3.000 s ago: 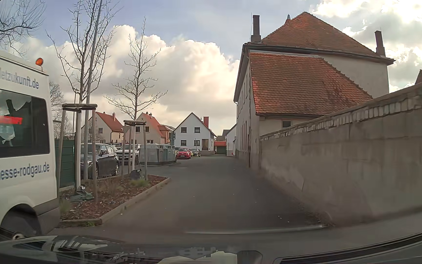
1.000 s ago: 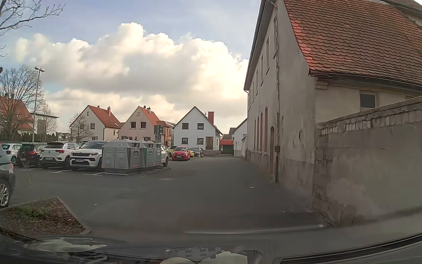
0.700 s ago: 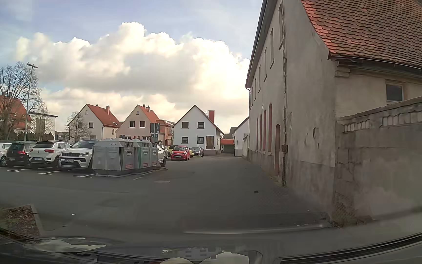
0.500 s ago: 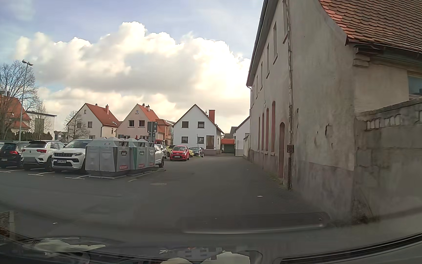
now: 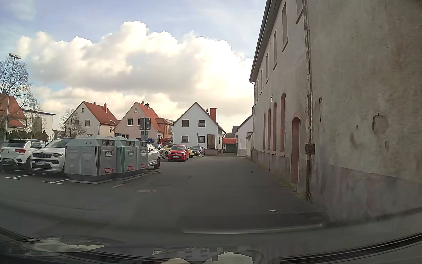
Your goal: Follow the waypoints while adhering to traffic rules and regulations
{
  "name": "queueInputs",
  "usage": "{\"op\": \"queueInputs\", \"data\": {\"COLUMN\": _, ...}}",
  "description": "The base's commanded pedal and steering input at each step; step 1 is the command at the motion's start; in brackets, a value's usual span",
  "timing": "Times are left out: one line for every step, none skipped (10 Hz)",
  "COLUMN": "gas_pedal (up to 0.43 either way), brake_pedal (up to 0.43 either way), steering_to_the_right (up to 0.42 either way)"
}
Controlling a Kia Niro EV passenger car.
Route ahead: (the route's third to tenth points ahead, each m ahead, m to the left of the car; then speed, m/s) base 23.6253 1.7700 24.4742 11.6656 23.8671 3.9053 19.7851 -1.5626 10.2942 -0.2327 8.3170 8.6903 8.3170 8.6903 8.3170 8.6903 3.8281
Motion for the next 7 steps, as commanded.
{"op": "queueInputs", "data": {"gas_pedal": 0.039, "brake_pedal": 0.0, "steering_to_the_right": -0.013}}
{"op": "queueInputs", "data": {"gas_pedal": 0.039, "brake_pedal": 0.0, "steering_to_the_right": -0.013}}
{"op": "queueInputs", "data": {"gas_pedal": 0.039, "brake_pedal": 0.0, "steering_to_the_right": -0.014}}
{"op": "queueInputs", "data": {"gas_pedal": 0.039, "brake_pedal": 0.0, "steering_to_the_right": -0.016}}
{"op": "queueInputs", "data": {"gas_pedal": 0.039, "brake_pedal": 0.0, "steering_to_the_right": -0.016}}
{"op": "queueInputs", "data": {"gas_pedal": 0.039, "brake_pedal": 0.0, "steering_to_the_right": -0.016}}
{"op": "queueInputs", "data": {"gas_pedal": 0.039, "brake_pedal": 0.0, "steering_to_the_right": -0.014}}
